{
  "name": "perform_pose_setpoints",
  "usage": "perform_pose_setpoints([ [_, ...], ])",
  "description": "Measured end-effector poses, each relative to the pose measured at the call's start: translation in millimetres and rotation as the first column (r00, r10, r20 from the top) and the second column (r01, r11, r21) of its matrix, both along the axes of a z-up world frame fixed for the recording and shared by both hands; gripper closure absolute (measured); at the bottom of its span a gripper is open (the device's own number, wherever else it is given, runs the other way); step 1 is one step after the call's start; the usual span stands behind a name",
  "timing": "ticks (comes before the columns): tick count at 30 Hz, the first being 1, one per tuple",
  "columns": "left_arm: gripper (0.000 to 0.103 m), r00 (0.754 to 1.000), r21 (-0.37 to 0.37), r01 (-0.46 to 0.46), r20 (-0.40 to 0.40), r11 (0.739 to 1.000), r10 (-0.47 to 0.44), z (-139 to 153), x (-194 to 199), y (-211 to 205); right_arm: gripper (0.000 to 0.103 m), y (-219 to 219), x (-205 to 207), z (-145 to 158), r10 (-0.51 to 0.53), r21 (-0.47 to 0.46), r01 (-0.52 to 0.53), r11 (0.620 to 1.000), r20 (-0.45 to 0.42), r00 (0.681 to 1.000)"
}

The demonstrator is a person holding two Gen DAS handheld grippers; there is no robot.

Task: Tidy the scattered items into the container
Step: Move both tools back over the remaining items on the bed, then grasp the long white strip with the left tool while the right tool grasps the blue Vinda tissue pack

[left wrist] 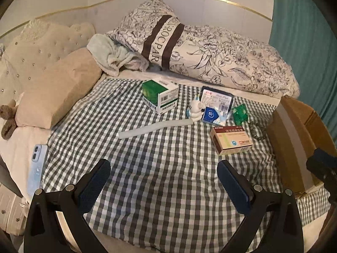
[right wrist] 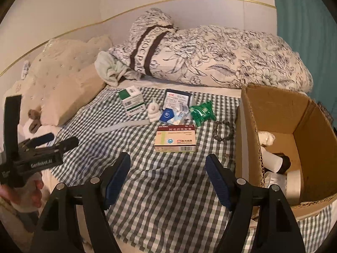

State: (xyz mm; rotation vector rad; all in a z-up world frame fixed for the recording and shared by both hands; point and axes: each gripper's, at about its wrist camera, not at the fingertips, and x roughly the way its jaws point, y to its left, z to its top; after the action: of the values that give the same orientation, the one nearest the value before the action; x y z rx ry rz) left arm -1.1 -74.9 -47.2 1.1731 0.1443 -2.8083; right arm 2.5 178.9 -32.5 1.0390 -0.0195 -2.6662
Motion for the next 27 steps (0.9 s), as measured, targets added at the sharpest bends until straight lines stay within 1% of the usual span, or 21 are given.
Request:
perform_pose_setpoints([
  [3,0.0,1.0,0.003,0.004,0.009,1.0,-0.004,-19,-15,-5,0.029,-5,-13,-11,-0.04,0.021,0.04,0.999,-0.006,0.999],
  [6,0.0,0.998,-0.015,0.024,0.061,1.0,-0.024,-41,-38,-12,0.029,-14,-35,-23,-0.085,0.019,0.085,0.996,-0.019,0.996],
  [9,0.0,0.995,0.011,0.02,0.099,1.0,-0.021,-61,-62,-24,0.029,-24,-65,-34,-0.122,0.003,0.122,0.992,-0.008,0.992],
  [13,0.0,0.988,0.042,-0.001,0.153,0.999,-0.005,-88,-97,-40,0.029,-41,-112,-47,-0.149,0.04,0.148,0.988,0.032,0.988],
  [16,0.0,0.988,0.036,0.007,0.157,0.999,-0.013,-98,-119,-46,0.029,-48,-139,-56,-0.175,0.035,0.173,0.984,0.062,0.983],
  [18,0.0,0.987,0.023,0.036,0.158,0.999,-0.039,-102,-132,-47,0.029,-51,-152,-61,-0.183,0.022,0.182,0.983,0.079,0.98],
  [20,0.0,0.985,0.005,0.072,0.154,0.997,-0.072,-105,-145,-47,0.029,-57,-165,-66,-0.177,0.028,0.175,0.984,0.081,0.981],
  [23,0.0,0.983,-0.022,0.118,0.146,0.993,-0.114,-110,-164,-48,0.029,-69,-184,-73,-0.16,0.096,0.151,0.984,0.088,0.983],
  [27,0.0,0.973,-0.042,0.176,0.157,0.984,-0.167,-119,-184,-47,0.029,-85,-202,-81,-0.099,0.247,0.071,0.966,0.1,0.99],
])
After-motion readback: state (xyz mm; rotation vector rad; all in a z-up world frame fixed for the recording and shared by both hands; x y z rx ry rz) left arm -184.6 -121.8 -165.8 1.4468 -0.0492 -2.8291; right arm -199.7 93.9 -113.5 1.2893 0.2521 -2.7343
